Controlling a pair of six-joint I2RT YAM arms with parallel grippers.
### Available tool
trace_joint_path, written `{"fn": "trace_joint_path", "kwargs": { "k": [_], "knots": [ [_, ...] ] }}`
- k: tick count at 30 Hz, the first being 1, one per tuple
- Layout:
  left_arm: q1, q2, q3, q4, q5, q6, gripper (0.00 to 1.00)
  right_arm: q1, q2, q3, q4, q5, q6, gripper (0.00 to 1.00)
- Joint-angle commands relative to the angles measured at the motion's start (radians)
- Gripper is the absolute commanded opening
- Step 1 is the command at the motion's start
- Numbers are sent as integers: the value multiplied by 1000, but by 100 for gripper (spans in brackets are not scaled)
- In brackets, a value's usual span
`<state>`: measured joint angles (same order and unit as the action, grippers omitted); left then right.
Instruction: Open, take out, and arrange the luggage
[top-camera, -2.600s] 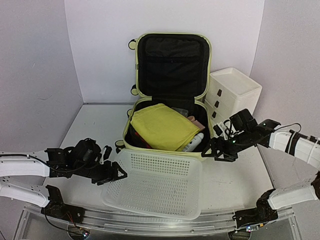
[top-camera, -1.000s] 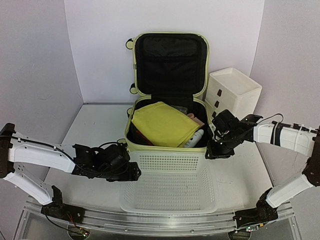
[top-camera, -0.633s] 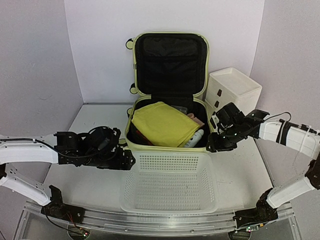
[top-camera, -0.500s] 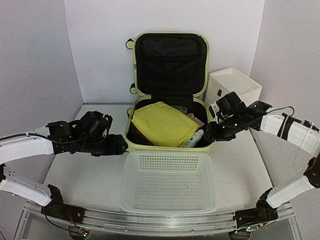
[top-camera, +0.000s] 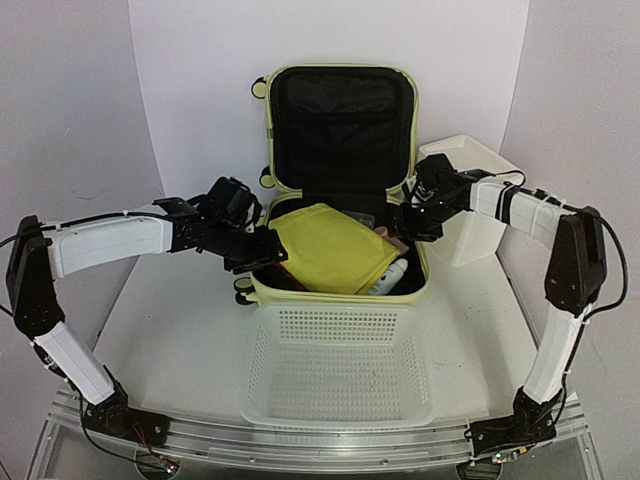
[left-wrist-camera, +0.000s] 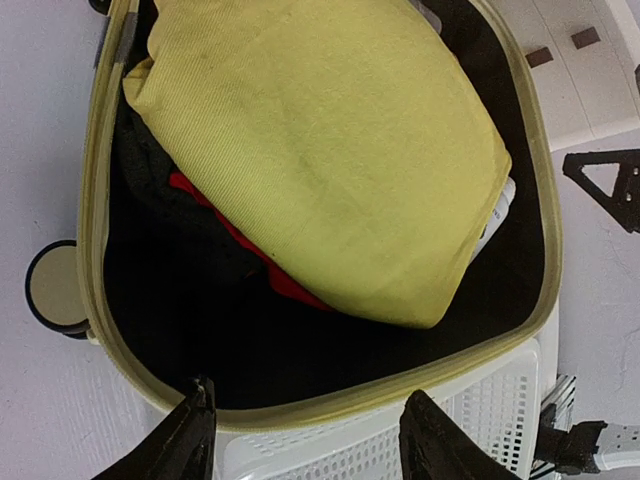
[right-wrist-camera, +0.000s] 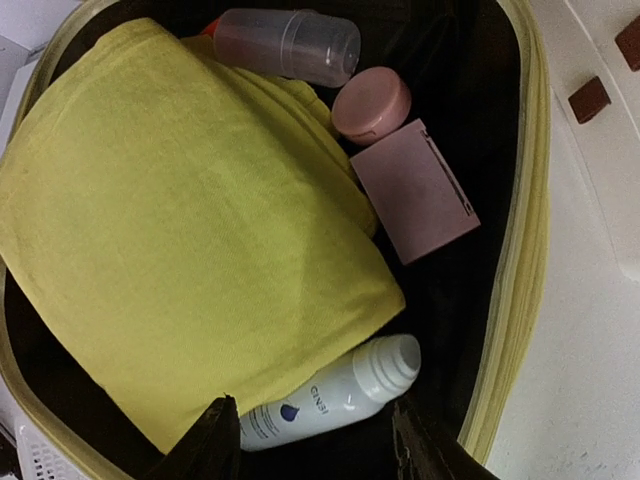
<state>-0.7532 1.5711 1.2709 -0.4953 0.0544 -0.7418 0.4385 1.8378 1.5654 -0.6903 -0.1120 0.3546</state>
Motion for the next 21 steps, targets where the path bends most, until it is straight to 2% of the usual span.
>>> {"fn": "trace_joint_path", "kwargs": {
  "k": [1, 5, 9, 14, 16, 21],
  "knots": [
    [35, 84, 91, 53, 79, -61, 61, -23, 124, 143, 38, -127, -63, 55],
    [55, 140, 110, 76, 84, -86, 56, -46, 232, 233, 35, -162, -81, 57],
    [63, 212, 157, 82, 110, -92, 55, -60, 338, 331, -16, -189, -97, 64],
    [75, 304, 213, 87, 133, -106, 51, -62, 415, 389, -69, -243, -109, 62],
    [80, 336, 233, 90, 137, -109, 49, -63, 420, 382, -73, -260, -111, 54],
    [96, 411, 291, 96, 160, -108, 43, -61, 340, 339, -71, -295, -118, 17]
  ]
}}
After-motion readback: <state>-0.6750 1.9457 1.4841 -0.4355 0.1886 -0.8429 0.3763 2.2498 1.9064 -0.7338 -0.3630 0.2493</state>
